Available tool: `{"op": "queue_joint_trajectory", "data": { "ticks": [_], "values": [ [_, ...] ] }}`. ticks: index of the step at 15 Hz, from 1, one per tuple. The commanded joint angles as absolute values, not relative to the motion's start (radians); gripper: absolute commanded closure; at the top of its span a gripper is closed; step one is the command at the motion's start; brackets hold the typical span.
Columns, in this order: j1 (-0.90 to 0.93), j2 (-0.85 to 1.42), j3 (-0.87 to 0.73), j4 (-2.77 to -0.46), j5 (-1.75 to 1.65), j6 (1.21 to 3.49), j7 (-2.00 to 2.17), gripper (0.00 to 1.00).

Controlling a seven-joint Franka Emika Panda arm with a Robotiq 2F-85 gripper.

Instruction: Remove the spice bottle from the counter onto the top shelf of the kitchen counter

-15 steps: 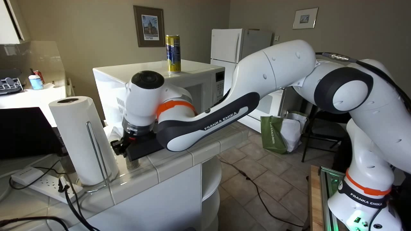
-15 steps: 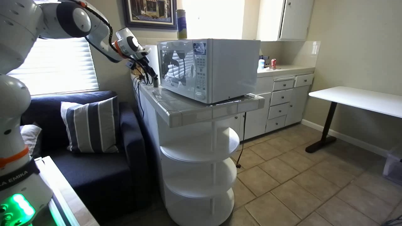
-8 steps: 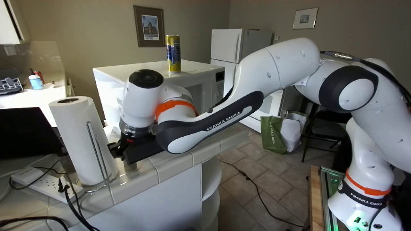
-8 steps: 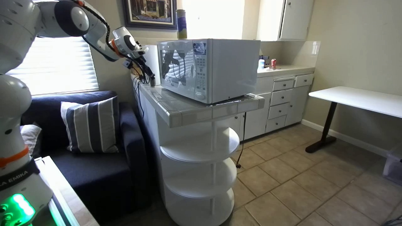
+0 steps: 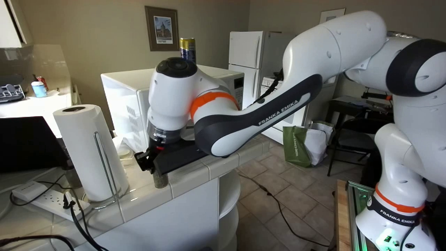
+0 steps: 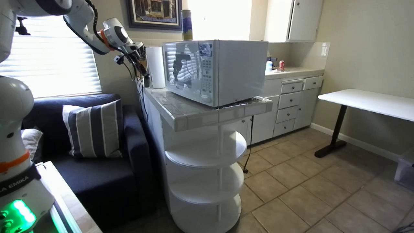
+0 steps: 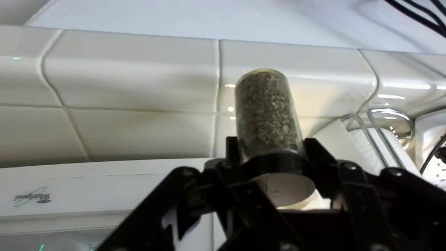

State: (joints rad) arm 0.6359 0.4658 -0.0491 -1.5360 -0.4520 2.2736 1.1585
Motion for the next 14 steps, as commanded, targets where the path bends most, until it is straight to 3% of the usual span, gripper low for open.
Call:
{"op": "queue_joint_trajectory", "data": {
  "ticks": [1, 11, 14],
  "values": [
    [0.622, 0.284, -0.021, -1.775, -0.526, 2.295, 1.203, 0.76],
    [0.394, -0.012, 0.107, -2.310, -0.607, 2.711, 1.112, 0.76],
    [0.372, -0.080, 0.051, -2.492, -0.605, 2.830, 1.093, 0.76]
  ]
}}
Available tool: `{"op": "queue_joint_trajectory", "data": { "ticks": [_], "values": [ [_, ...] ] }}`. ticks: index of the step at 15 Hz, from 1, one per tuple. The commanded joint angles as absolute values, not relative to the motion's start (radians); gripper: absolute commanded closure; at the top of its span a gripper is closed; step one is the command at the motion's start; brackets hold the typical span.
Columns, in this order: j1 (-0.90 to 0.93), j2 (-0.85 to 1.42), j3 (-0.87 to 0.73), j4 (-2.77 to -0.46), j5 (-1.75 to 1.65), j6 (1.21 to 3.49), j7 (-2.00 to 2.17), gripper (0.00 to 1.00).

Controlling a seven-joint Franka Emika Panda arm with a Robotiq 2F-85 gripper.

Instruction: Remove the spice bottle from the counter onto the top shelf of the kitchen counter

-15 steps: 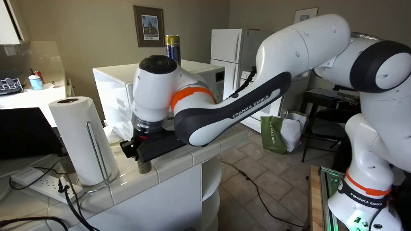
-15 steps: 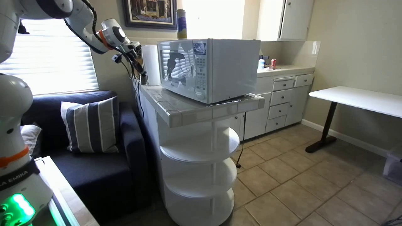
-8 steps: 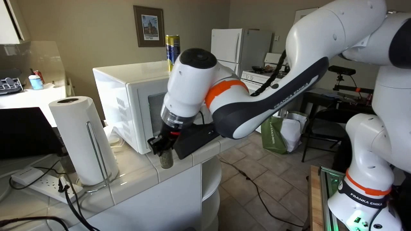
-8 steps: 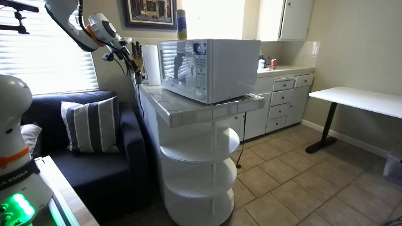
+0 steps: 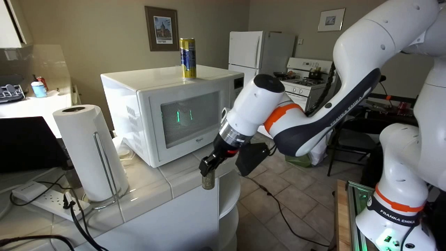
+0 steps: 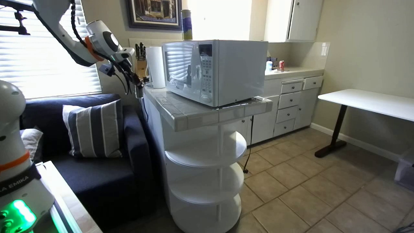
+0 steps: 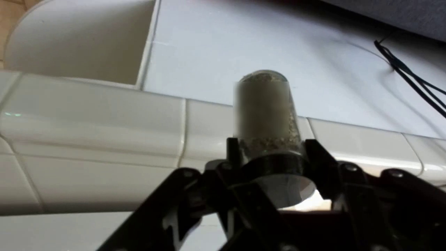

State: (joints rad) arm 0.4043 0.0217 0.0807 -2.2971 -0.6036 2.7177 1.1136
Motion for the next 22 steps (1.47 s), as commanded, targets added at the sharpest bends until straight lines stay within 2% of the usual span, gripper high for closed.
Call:
{"op": "queue_joint_trajectory", "data": {
  "ticks": [1, 7, 8, 9, 12, 19, 20, 22],
  "values": [
    [0.357, -0.099, 0.034, -2.556, -0.613, 2.878, 1.085, 0.76],
    [0.183, -0.158, -0.076, -2.841, -0.865, 3.092, 1.141, 0.76],
    [0.157, -0.046, -0.111, -2.758, -0.955, 3.118, 1.185, 0.76],
    [0.207, -0.110, -0.072, -2.781, -0.840, 3.061, 1.127, 0.51],
    [0.151, -0.070, -0.111, -2.766, -0.926, 3.093, 1.146, 0.51],
    [0.158, -0.055, -0.109, -2.759, -0.926, 3.095, 1.154, 0.51],
    [0.158, -0.055, -0.109, -2.759, -0.926, 3.095, 1.154, 0.76],
    [0.138, -0.019, -0.114, -2.716, -0.971, 3.078, 1.177, 0.76]
  ]
}}
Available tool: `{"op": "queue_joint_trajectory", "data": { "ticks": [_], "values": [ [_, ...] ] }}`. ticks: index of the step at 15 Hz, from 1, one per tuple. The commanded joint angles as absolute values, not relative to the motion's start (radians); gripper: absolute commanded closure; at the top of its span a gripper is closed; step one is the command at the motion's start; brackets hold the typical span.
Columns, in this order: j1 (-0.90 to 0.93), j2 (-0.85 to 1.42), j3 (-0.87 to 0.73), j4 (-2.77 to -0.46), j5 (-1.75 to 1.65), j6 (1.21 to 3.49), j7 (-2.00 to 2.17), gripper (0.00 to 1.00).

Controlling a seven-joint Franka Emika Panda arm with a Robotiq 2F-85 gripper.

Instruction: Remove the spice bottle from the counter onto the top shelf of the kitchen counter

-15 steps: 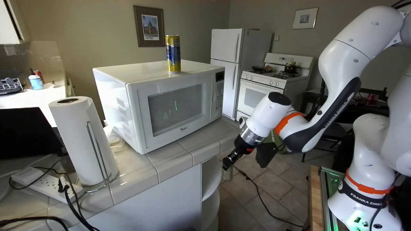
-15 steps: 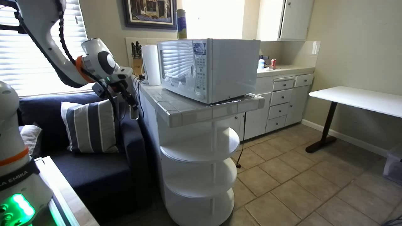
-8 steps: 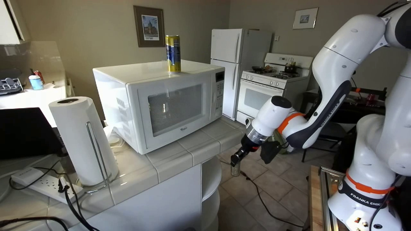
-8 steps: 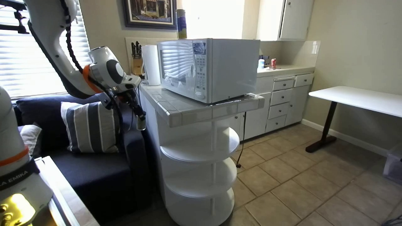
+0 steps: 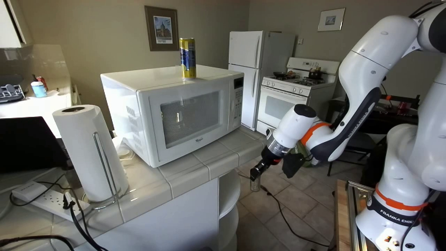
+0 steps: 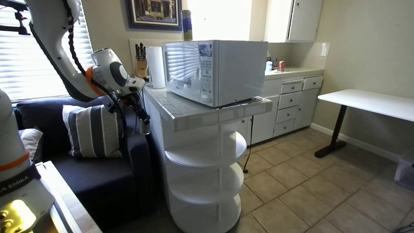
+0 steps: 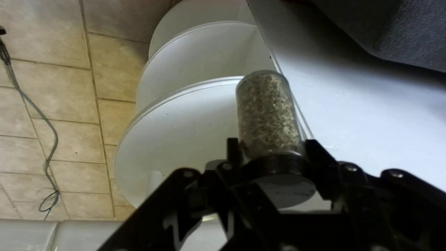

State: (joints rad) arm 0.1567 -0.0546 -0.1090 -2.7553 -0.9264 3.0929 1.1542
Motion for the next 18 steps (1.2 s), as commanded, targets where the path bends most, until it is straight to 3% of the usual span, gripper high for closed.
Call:
{"op": "queue_joint_trajectory", "data": {
  "ticks": [1, 18],
  "values": [
    [0.124, 0.004, -0.118, -2.689, -1.002, 3.071, 1.192, 0.76],
    [0.137, 0.497, -0.220, -2.384, -1.387, 3.151, 1.332, 0.76]
  ]
}}
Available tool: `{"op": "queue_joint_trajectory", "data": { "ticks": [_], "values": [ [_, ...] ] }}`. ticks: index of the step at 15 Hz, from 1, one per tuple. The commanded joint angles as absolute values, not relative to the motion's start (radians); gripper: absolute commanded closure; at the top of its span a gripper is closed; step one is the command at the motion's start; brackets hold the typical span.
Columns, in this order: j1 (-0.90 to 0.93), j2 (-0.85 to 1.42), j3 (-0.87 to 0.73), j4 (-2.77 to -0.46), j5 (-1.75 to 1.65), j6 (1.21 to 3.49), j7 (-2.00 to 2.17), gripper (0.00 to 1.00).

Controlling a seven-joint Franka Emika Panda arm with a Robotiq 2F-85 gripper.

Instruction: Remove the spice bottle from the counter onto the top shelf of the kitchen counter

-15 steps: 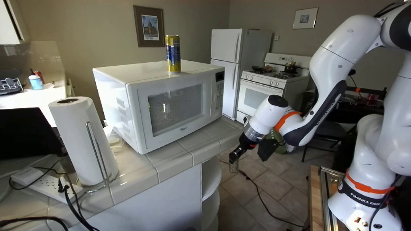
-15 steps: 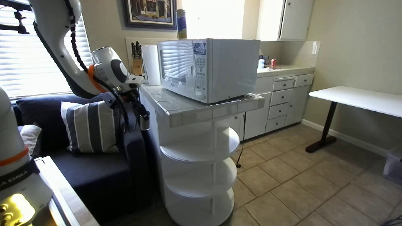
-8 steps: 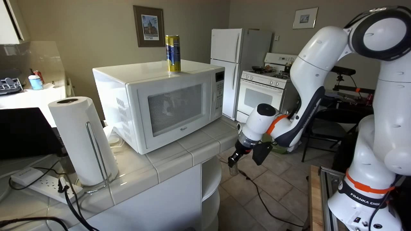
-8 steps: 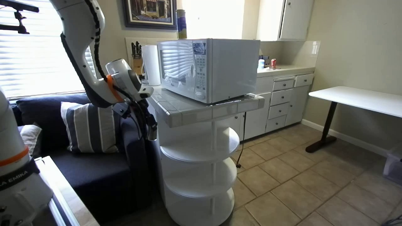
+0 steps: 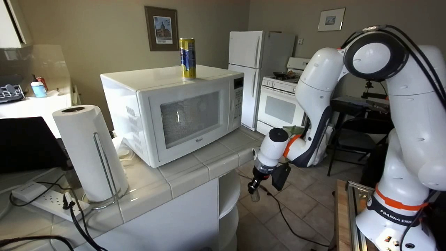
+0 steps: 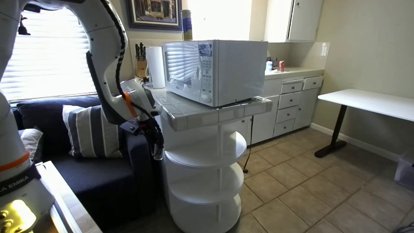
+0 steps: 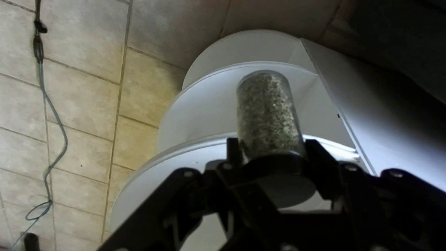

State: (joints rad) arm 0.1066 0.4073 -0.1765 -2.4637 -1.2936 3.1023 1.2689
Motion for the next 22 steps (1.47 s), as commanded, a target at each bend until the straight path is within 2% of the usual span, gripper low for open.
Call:
{"op": "queue_joint_trajectory", "data": {
  "ticks": [1, 7, 10, 16, 17, 18, 22],
  "values": [
    [0.141, 0.519, -0.227, -2.365, -1.416, 3.163, 1.342, 0.76],
    [0.166, 0.581, -0.244, -2.227, -1.728, 3.201, 1.514, 0.76],
    [0.099, 0.578, -0.142, -2.159, -1.964, 3.140, 1.673, 0.76],
    [-0.160, 0.631, 0.202, -2.139, -2.439, 2.881, 2.011, 0.76],
    [-0.073, 0.569, 0.115, -2.163, -2.319, 2.933, 1.913, 0.76],
    [-0.095, 0.580, 0.134, -2.163, -2.340, 2.921, 1.930, 0.51],
    [-0.088, 0.577, 0.128, -2.163, -2.336, 2.922, 1.923, 0.51]
  ]
}}
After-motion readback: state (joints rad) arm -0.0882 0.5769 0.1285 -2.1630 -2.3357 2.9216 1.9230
